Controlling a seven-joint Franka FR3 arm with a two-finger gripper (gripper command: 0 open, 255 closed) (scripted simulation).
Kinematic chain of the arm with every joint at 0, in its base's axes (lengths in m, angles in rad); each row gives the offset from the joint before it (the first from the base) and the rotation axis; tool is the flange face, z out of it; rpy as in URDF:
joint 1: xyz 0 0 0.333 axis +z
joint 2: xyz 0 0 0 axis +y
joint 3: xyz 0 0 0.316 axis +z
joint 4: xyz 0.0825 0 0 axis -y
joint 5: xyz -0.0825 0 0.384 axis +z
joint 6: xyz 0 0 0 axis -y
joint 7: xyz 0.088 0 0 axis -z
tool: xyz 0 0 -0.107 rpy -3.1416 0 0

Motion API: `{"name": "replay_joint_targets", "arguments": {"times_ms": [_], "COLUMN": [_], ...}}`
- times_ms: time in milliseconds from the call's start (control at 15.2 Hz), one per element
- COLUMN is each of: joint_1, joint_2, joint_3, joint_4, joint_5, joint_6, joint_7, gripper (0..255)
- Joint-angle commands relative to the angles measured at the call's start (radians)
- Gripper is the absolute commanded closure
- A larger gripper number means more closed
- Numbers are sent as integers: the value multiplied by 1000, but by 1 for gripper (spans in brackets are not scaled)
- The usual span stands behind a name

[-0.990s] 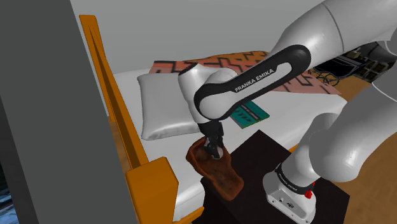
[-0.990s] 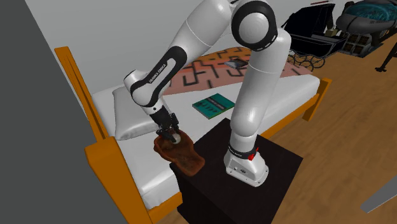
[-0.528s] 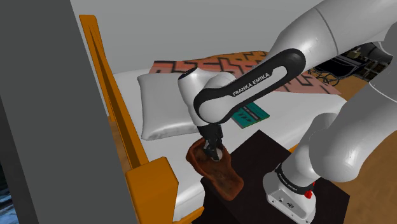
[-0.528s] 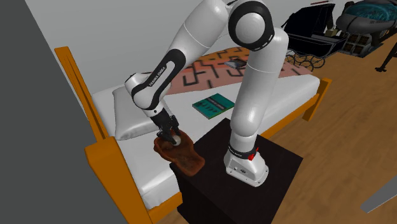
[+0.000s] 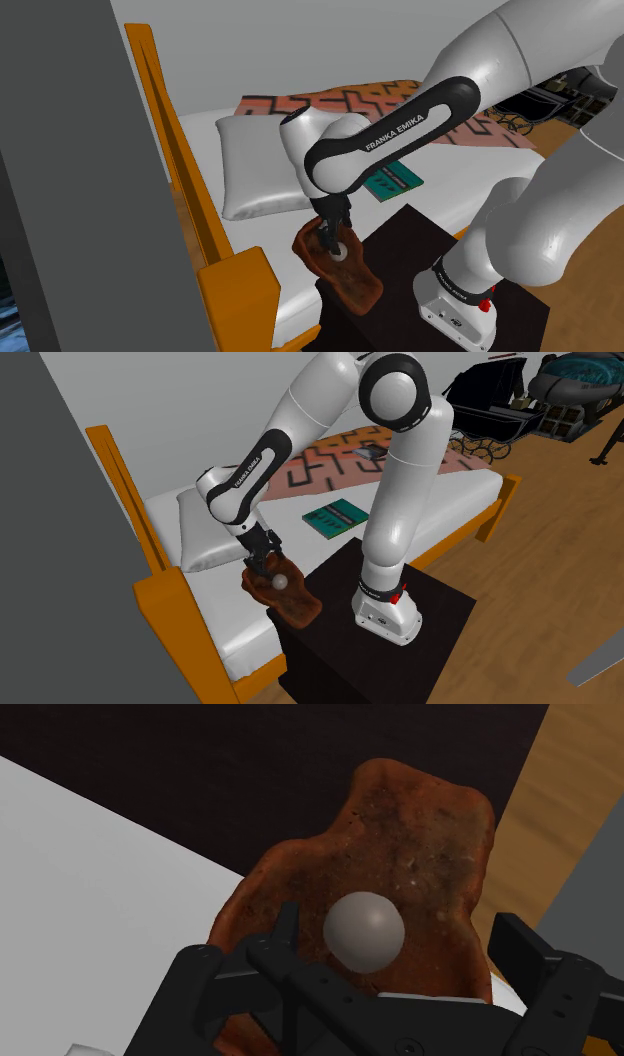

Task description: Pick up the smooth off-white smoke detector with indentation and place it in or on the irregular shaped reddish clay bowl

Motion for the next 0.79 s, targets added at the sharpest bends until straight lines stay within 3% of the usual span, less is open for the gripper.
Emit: {"name": "replay_joint_targets", "arguments": {"times_ms": [0, 198, 726], "joint_1": [-2, -6, -6], "joint_2": [-5, -10, -10], "joint_3": [-2, -7, -7], "joint_4": [30, 120, 120], "joint_5": [-2, -9, -9], "joint_6": [-35, -130, -130], "joint_7": [0, 2, 2], "gripper": [0, 0, 0]}}
